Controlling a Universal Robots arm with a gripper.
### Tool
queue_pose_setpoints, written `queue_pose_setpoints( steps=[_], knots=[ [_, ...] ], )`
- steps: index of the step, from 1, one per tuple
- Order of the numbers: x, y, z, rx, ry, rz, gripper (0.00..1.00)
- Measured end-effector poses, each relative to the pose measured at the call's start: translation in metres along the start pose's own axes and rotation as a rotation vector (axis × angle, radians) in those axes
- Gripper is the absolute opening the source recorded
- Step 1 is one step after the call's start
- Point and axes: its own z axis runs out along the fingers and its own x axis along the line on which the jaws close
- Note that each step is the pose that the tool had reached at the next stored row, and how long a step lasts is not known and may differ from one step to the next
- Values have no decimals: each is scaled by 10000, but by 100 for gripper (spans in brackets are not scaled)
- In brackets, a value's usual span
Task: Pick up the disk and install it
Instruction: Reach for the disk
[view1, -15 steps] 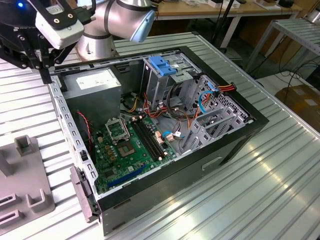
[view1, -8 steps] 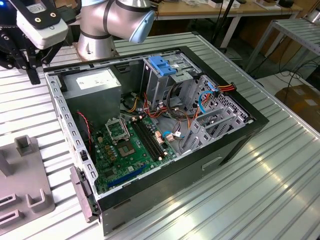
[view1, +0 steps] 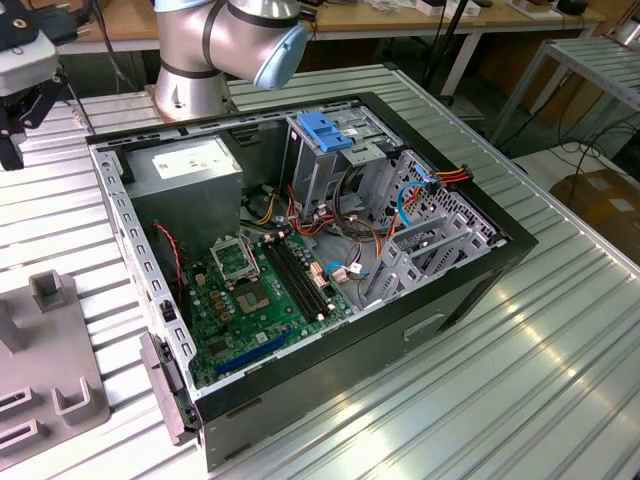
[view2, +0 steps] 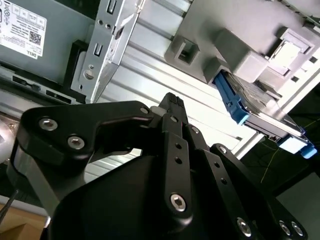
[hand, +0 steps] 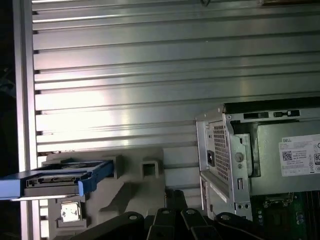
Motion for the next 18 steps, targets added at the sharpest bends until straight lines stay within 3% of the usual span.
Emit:
queue_pose_setpoints(
  steps=[4, 18],
  knots=[
    [220, 11, -2, 0, 0, 0, 10],
    [258, 10, -2, 0, 0, 1, 10]
  ],
)
